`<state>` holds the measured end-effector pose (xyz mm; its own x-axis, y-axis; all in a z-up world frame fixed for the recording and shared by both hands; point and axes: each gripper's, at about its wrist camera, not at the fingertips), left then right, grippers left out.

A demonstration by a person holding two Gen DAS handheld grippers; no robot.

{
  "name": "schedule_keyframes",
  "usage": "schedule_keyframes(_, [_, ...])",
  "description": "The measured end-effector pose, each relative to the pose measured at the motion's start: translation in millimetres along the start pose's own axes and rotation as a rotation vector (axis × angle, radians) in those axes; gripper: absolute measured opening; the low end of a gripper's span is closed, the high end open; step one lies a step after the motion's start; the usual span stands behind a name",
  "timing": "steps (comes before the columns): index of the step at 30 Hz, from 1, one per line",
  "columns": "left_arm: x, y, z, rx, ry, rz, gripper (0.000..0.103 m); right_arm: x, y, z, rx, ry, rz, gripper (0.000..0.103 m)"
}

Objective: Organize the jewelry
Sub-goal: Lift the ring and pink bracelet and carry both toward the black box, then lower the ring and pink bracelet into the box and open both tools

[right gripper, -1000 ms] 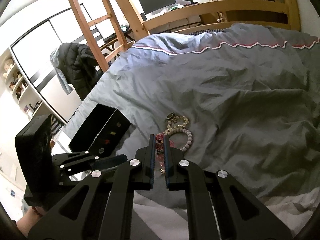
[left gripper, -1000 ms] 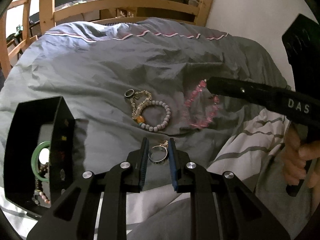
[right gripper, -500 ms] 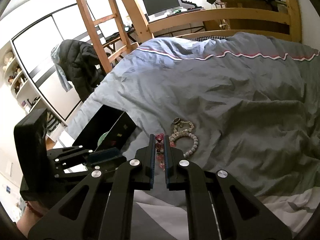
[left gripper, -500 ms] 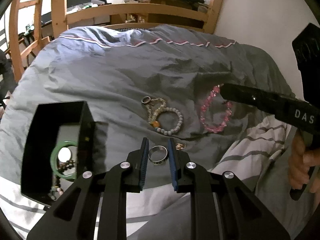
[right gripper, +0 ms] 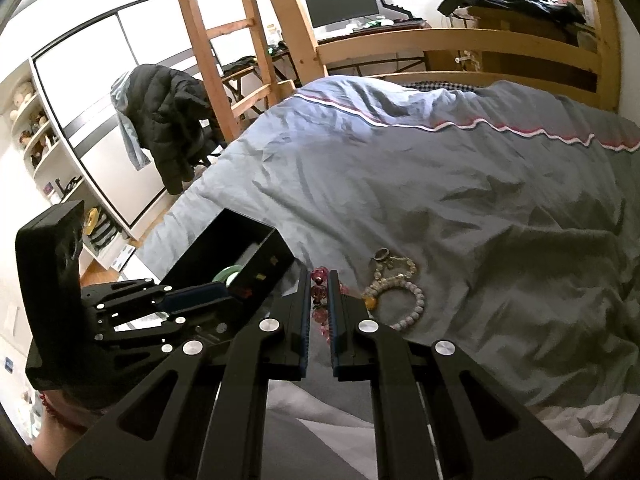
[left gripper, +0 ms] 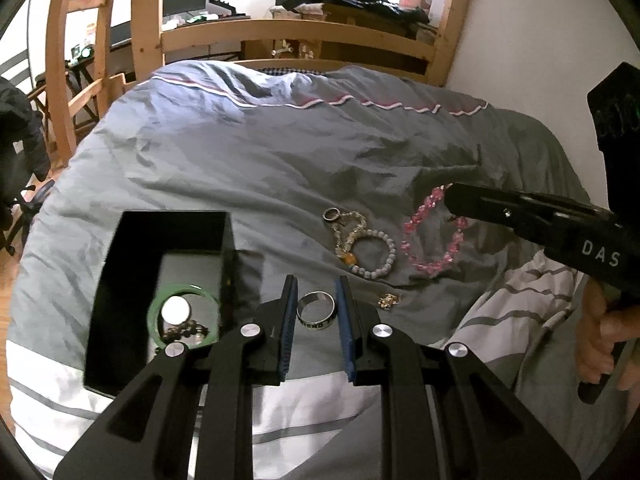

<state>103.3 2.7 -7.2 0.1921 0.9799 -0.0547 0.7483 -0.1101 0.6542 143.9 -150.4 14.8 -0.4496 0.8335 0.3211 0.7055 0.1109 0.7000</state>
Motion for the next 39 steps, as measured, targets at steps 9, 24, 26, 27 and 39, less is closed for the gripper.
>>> schedule_keyframes(9, [24.2, 1.8, -8.0, -0.009, 0.033, -0.034, 0.019, 22.6, 11.8, 12.0, 0.006, 0.018, -0.04, 0.009])
schedule_keyframes(24, [65.7, 0.2, -16.9, -0.014, 0.08, -0.103, 0.019, 53.2, 25.8, 36.3, 0.021, 0.059, -0.092, 0.009])
schedule_keyframes(26, [71.4, -0.9, -17.3, -0.011, 0.087, -0.115, 0.019, 57.2, 27.8, 39.9, 0.022, 0.066, -0.094, 0.009])
schedule_keyframes(27, [73.8, -1.3, -17.4, -0.009, 0.09, -0.121, 0.019, 58.1, 28.3, 41.4, 0.023, 0.069, -0.094, 0.009])
schedule_keyframes(39, [102.4, -6.6, -18.3, 0.007, 0.121, -0.16, 0.019, 81.5, 34.6, 68.0, 0.055, 0.087, -0.123, 0.009])
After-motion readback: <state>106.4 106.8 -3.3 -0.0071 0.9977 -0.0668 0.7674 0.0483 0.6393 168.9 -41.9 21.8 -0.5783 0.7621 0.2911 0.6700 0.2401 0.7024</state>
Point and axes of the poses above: each gripper's, at about its wrist camera, not at the fingertips, and z roughly the way its jaws point, x to its left, y to its top, and after that the axes turned 4 degrees about y, right-handed
